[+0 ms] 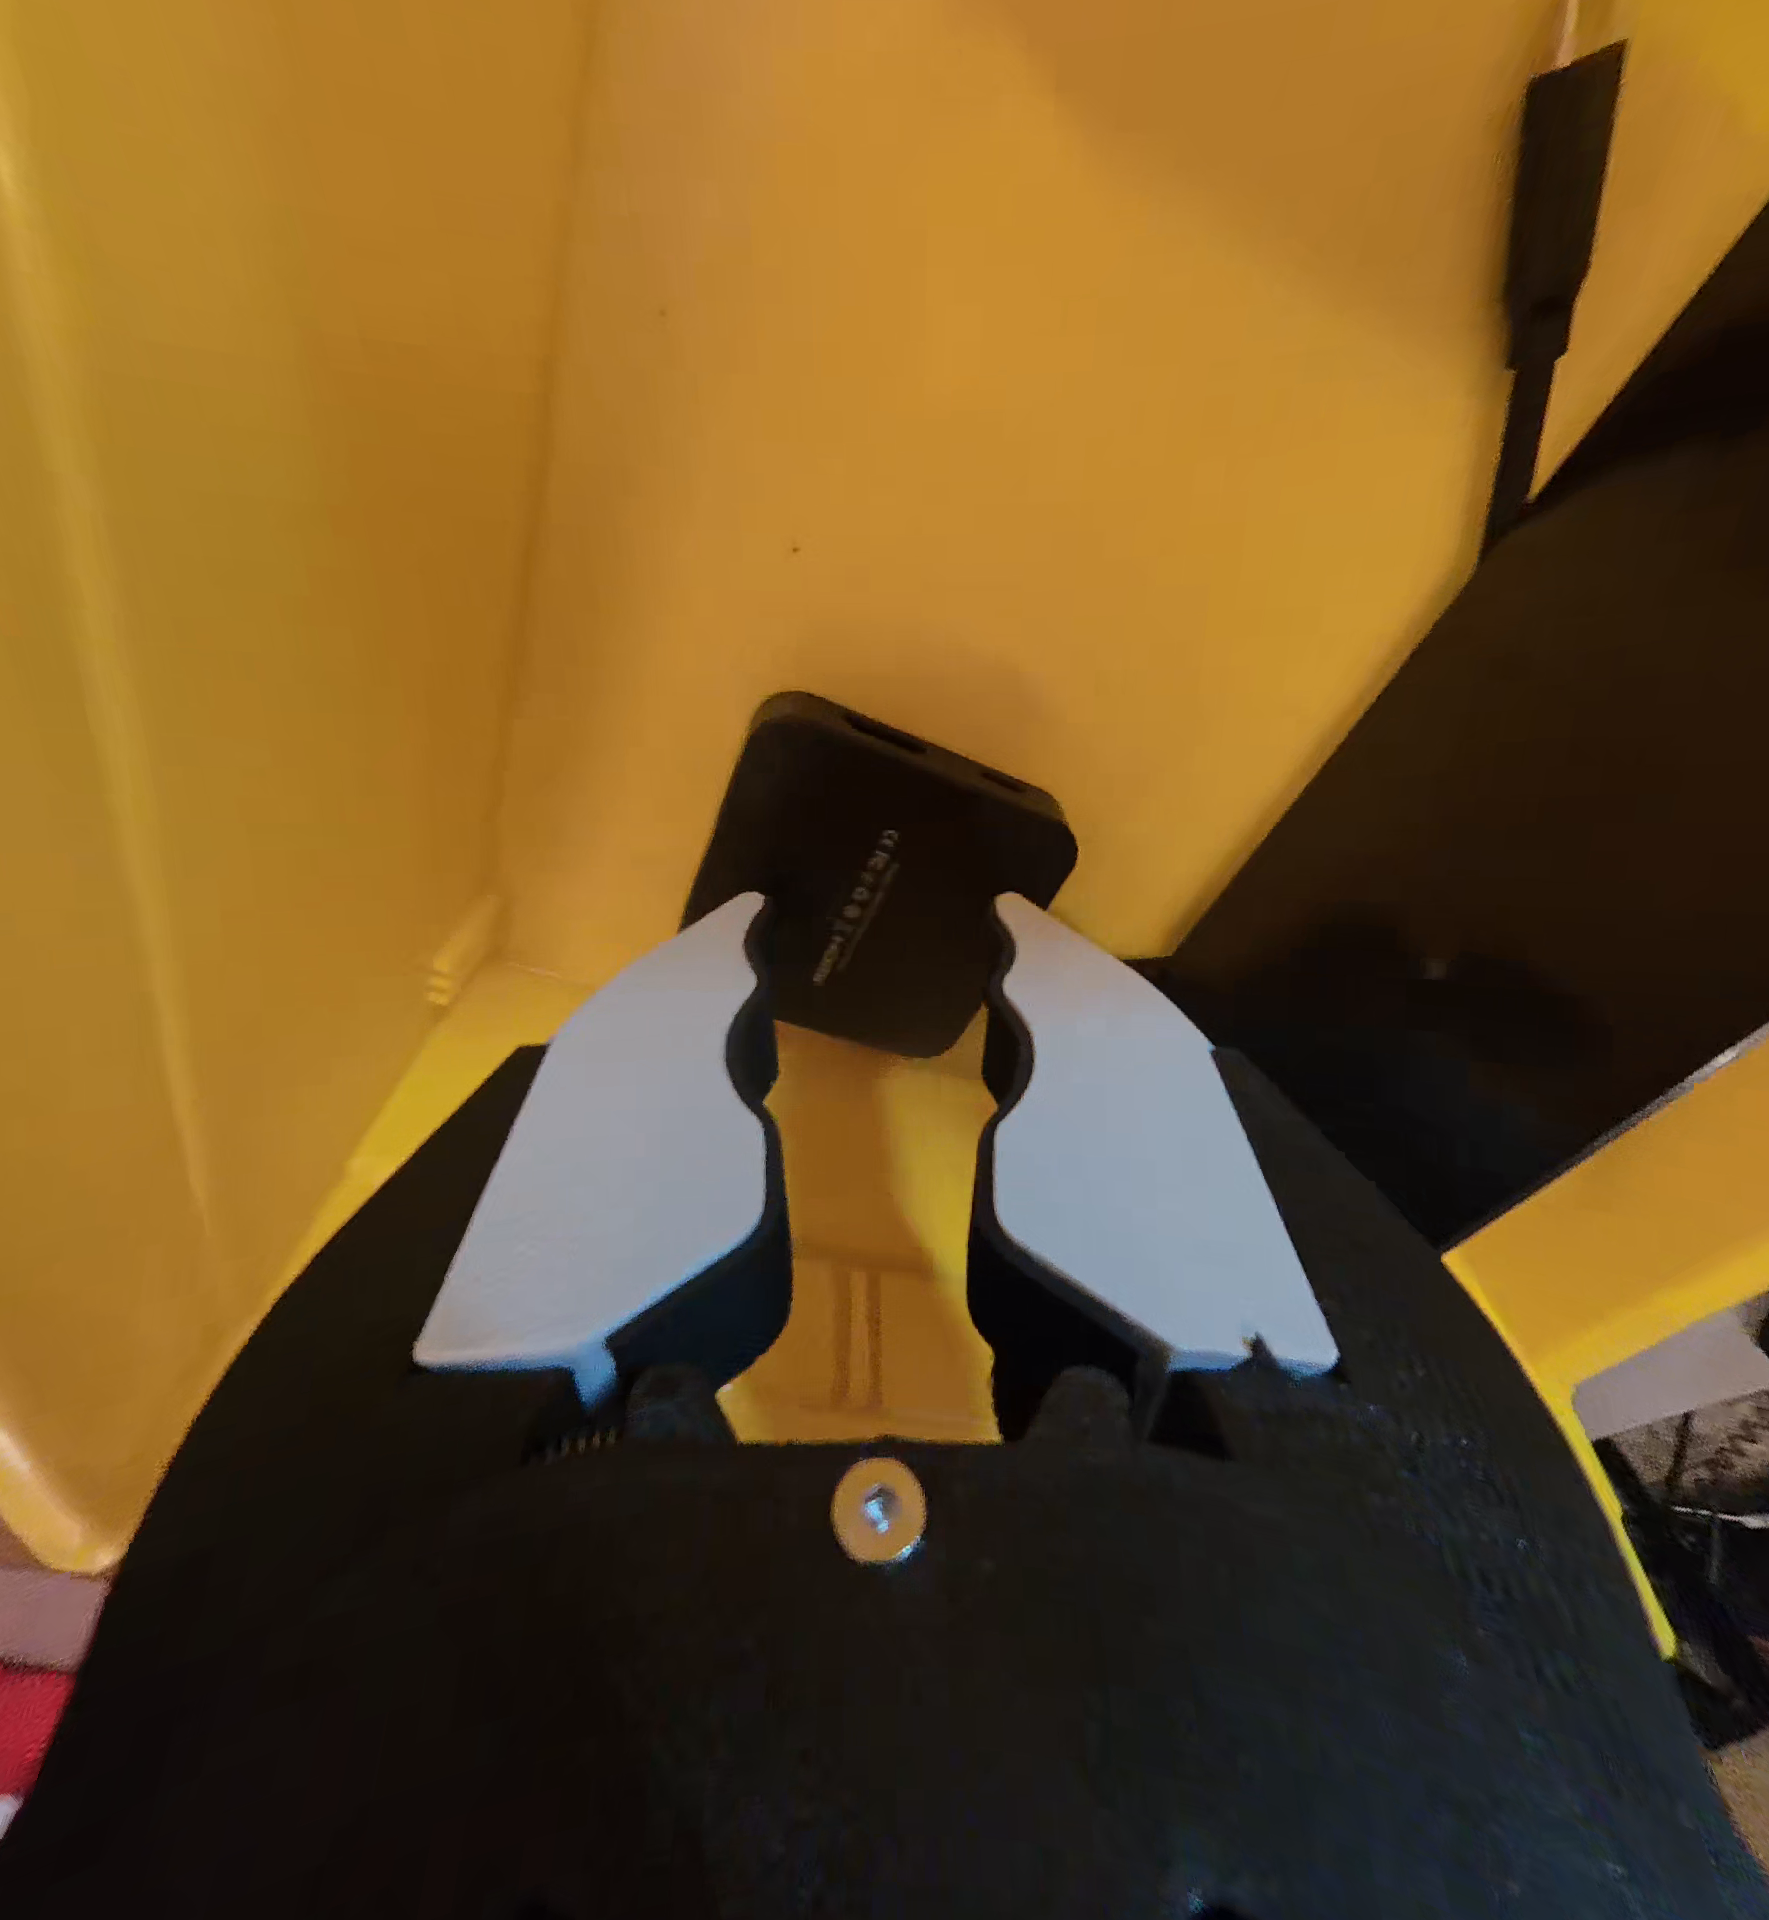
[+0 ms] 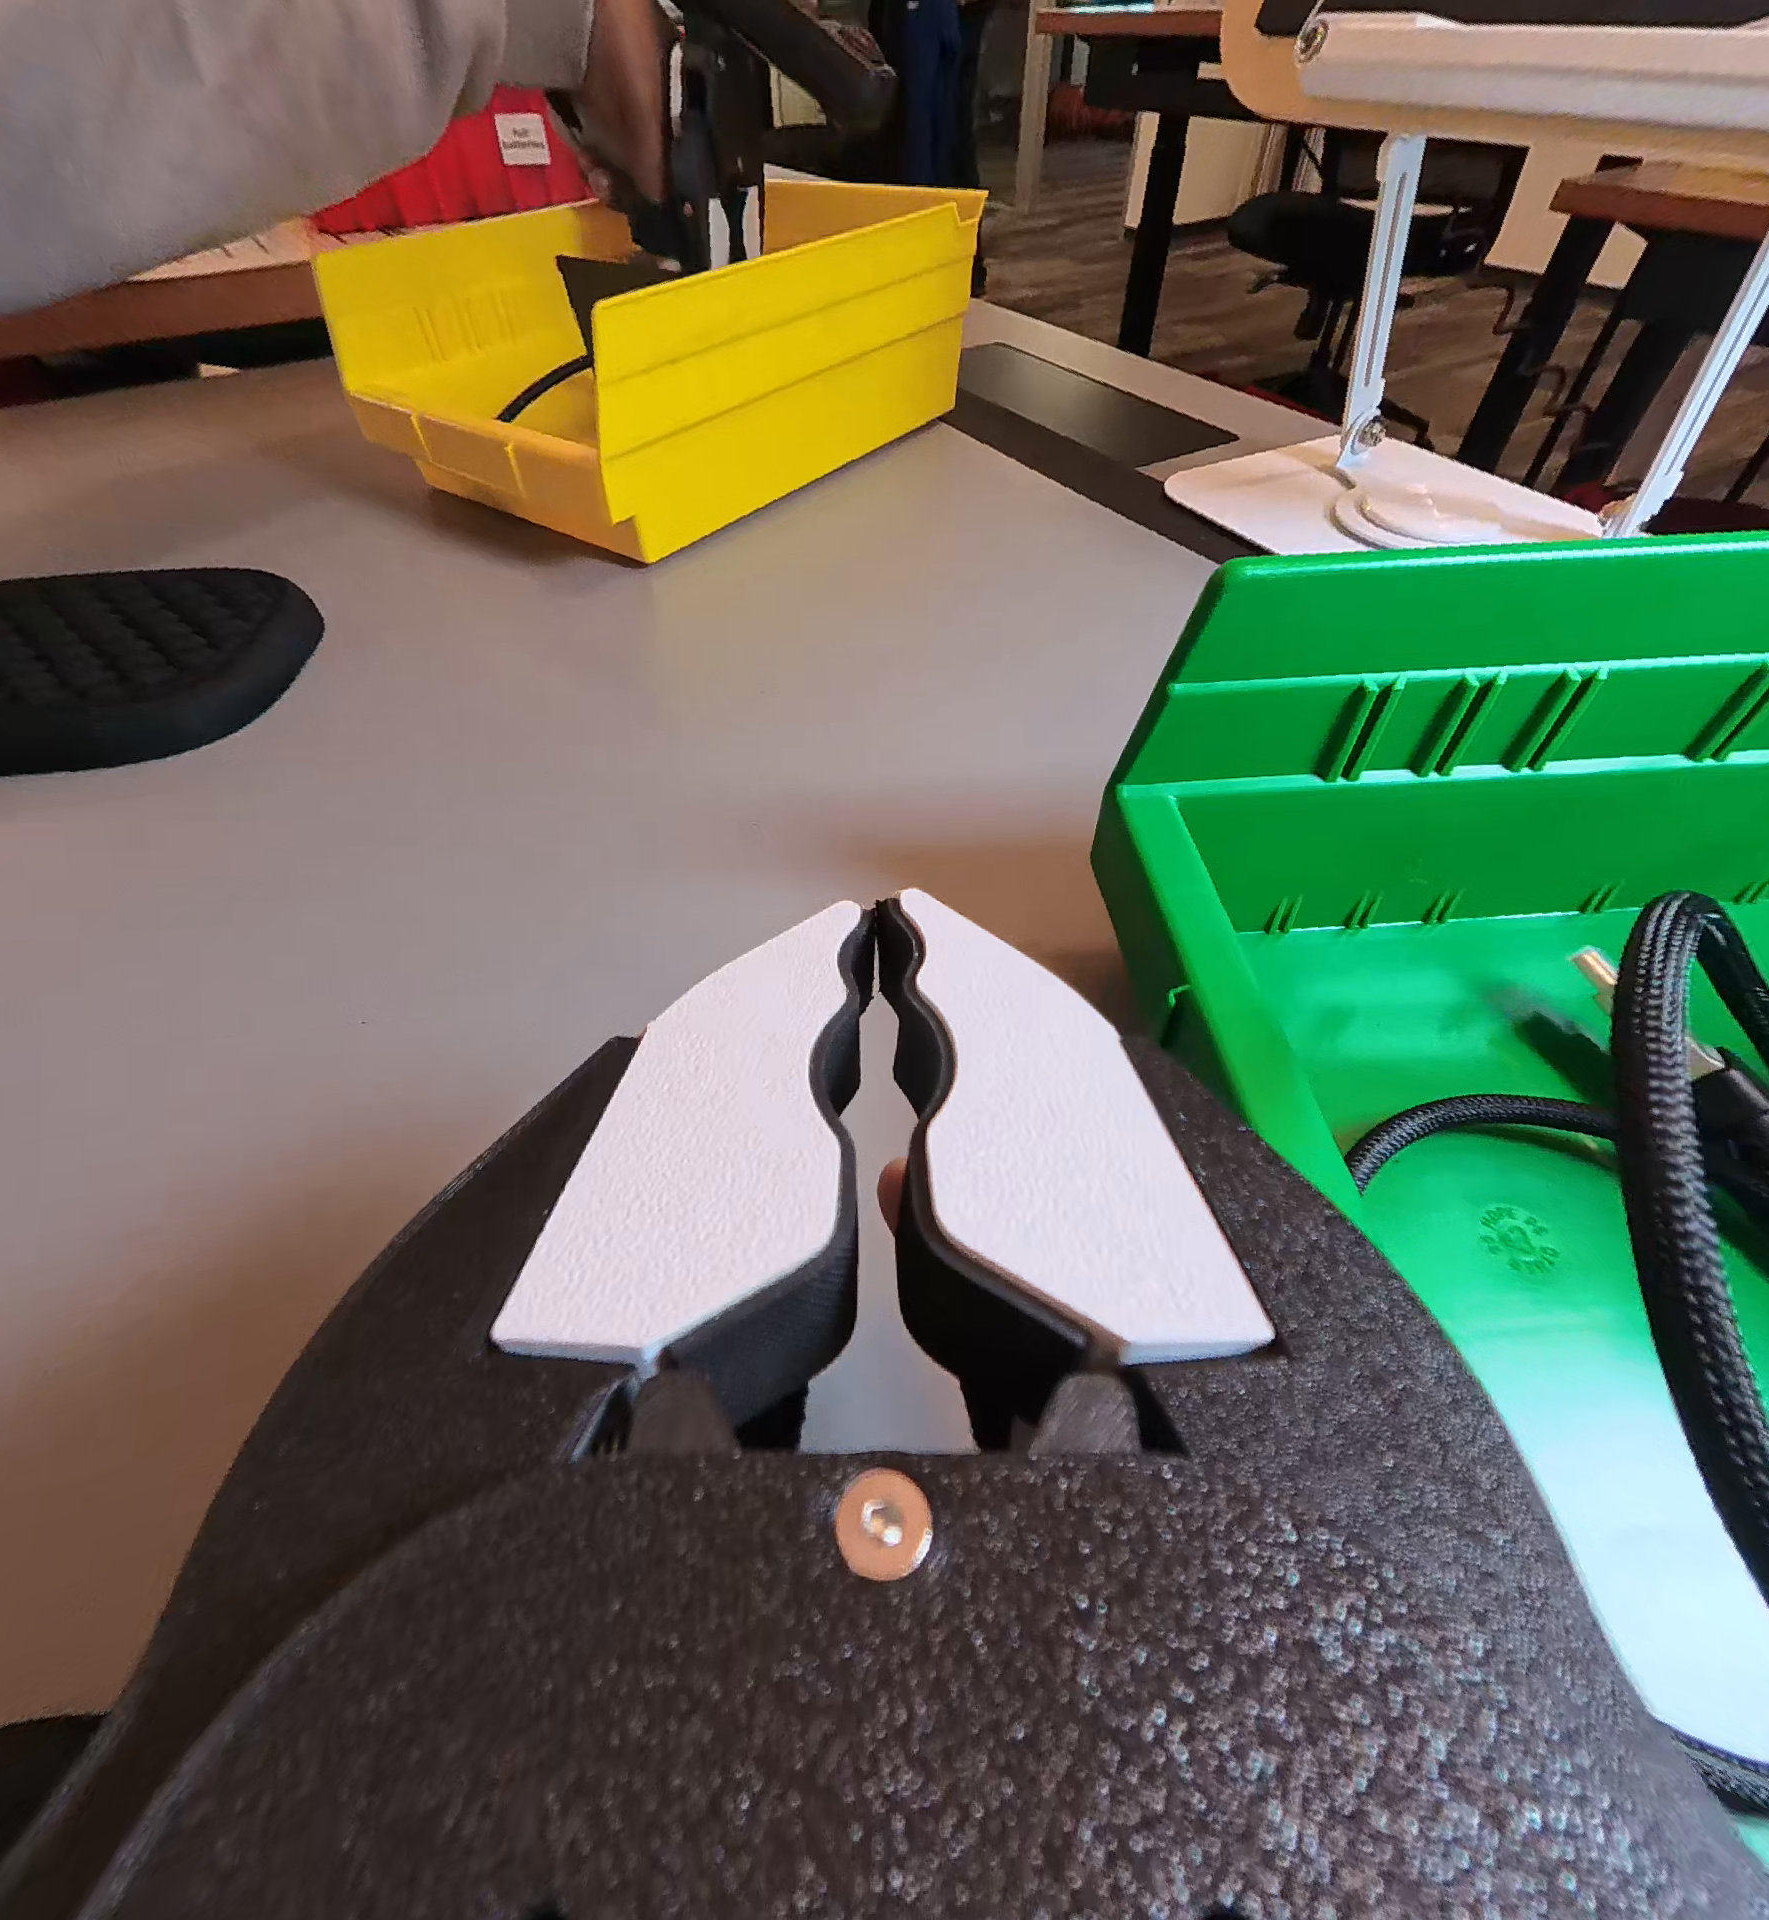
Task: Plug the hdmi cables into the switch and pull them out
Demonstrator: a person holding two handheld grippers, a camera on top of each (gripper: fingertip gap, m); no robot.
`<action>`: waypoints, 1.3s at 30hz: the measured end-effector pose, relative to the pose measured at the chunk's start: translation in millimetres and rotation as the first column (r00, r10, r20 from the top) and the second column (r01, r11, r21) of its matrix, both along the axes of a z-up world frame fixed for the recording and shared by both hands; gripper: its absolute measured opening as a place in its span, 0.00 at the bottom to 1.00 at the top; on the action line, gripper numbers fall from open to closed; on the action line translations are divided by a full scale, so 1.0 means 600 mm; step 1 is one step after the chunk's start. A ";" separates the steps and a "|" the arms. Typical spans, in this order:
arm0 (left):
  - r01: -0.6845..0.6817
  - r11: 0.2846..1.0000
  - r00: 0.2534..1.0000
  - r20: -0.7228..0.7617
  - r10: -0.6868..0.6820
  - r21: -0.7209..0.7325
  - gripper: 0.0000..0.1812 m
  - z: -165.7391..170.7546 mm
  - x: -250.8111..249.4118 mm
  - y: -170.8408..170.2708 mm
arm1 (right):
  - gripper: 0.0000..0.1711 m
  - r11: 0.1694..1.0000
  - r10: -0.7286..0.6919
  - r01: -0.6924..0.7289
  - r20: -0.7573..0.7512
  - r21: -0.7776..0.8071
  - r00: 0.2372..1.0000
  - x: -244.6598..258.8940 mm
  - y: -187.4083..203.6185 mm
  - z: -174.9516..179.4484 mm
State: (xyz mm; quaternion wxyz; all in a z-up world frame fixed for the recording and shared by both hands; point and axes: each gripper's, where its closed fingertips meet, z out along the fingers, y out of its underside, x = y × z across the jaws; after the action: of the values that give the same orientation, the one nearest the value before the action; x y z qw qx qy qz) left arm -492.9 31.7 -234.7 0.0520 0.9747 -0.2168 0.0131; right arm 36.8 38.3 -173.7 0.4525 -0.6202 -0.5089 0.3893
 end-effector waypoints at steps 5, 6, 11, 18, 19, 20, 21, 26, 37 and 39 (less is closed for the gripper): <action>0.165 0.975 0.957 -0.215 -0.194 -0.149 0.41 -0.004 -0.020 -0.018 | 0.00 1.000 0.008 -0.008 0.016 -0.001 1.000 -0.005 -0.003 -0.005; 0.183 0.973 0.946 -0.246 -0.213 -0.139 0.42 -0.005 -0.025 -0.011 | 0.00 1.000 0.008 -0.008 0.015 0.001 1.000 -0.004 -0.005 -0.004; 0.092 0.988 0.982 -0.151 -0.111 -0.122 0.45 -0.026 -0.001 -0.009 | 0.00 1.000 0.015 -0.015 0.010 -0.006 1.000 -0.005 -0.009 -0.002; 0.131 0.975 0.976 -0.147 -0.159 -0.180 0.38 -0.025 -0.001 -0.016 | 0.00 1.000 0.023 -0.023 0.028 0.005 0.999 -0.005 -0.012 -0.004; 0.143 0.974 0.974 -0.149 -0.170 -0.176 0.38 -0.024 -0.001 -0.015 | 0.00 1.000 0.023 -0.023 0.027 0.009 0.999 -0.004 -0.013 -0.002; 0.158 0.973 0.970 -0.160 -0.184 -0.166 0.38 -0.023 -0.003 -0.013 | 0.00 1.000 0.023 -0.023 0.024 0.011 0.999 -0.002 -0.013 -0.001; 0.169 0.973 0.963 -0.184 -0.197 -0.155 0.38 -0.020 -0.008 -0.011 | 0.00 1.000 0.023 -0.023 0.022 0.011 1.000 -0.001 -0.013 0.000; 0.236 0.968 0.921 -0.296 -0.252 -0.090 0.38 0.023 -0.031 0.005 | 0.00 0.999 0.031 -0.032 0.022 0.005 0.999 -0.001 -0.012 -0.001; 0.491 0.832 0.641 -0.753 -0.146 0.257 0.38 0.288 -0.034 0.087 | 0.00 0.998 0.051 -0.053 0.064 0.019 0.997 -0.007 -0.021 -0.016; 0.547 0.746 0.597 -0.801 -0.031 0.379 0.38 0.359 -0.015 0.099 | 0.00 0.998 0.054 -0.055 0.060 0.018 0.997 -0.008 -0.023 -0.014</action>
State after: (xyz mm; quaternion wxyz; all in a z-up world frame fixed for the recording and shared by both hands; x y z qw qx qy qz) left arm -501.9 91.1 -19.1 -0.1682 0.8007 -0.3323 -0.4692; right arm 31.8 24.5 -182.4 0.4324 -0.6129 -0.5429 0.3778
